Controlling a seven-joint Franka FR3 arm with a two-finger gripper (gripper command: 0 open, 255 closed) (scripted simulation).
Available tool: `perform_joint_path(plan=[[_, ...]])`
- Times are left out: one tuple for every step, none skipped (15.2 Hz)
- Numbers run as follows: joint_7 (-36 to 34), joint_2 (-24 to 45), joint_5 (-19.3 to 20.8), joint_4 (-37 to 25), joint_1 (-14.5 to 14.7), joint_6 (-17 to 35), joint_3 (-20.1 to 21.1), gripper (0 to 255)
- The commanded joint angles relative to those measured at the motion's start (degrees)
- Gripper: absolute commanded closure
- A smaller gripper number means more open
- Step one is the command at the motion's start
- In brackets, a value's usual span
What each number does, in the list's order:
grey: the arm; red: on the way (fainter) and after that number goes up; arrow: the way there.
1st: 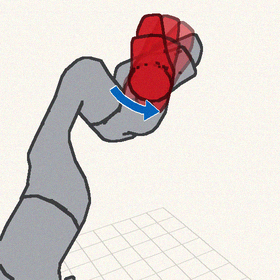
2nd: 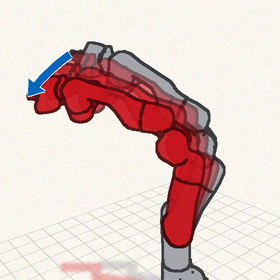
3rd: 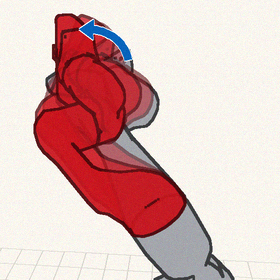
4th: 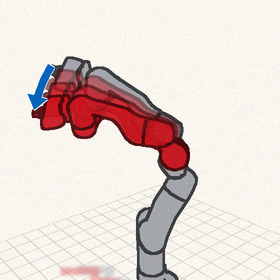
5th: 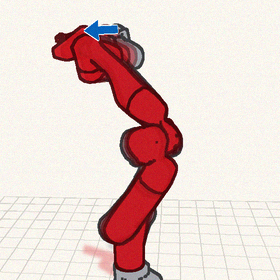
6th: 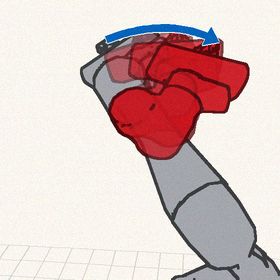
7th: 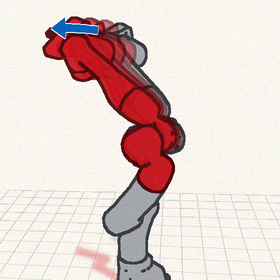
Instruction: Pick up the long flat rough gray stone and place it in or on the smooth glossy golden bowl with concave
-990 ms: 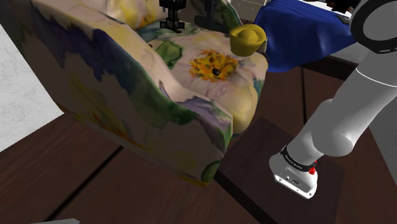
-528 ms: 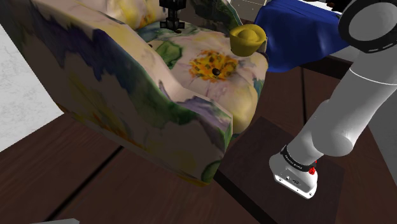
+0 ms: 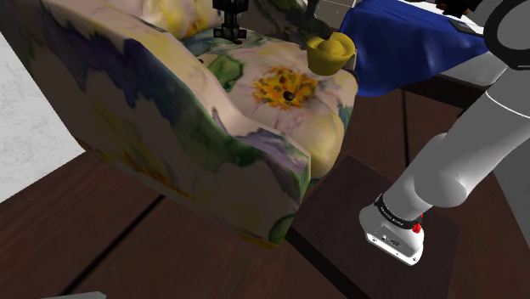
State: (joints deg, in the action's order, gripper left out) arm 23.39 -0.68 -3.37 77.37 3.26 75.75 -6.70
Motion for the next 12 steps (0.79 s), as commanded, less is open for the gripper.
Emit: perform_joint_path(plan=[[2.71,-1.74,0.29,2.14,-1.25,0.26,-1.29,255],[4.01,-2.53,0.47,3.03,-1.85,0.29,-1.95,255],[5.33,-3.26,0.65,3.83,-2.46,0.30,-2.63,255],[6.65,-3.92,0.85,4.53,-3.06,0.29,-3.32,255],[7.99,-4.51,1.05,5.16,-3.66,0.27,-4.03,255],[9.35,-5.05,1.26,5.70,-4.24,0.22,-4.76,255],[10.71,-5.51,1.47,6.16,-4.83,0.17,-5.51,255],[12.09,-5.92,1.69,6.54,-5.42,0.10,-6.27,255],[13.49,-6.25,1.90,6.84,-6.02,0.02,-7.03,255],[14.81,-6.51,2.09,7.06,-6.59,-0.06,-7.76,255],[14.76,-6.97,2.20,8.40,-6.55,0.84,-7.72,255],[14.71,-7.41,2.31,9.71,-6.53,1.72,-7.66,255]])
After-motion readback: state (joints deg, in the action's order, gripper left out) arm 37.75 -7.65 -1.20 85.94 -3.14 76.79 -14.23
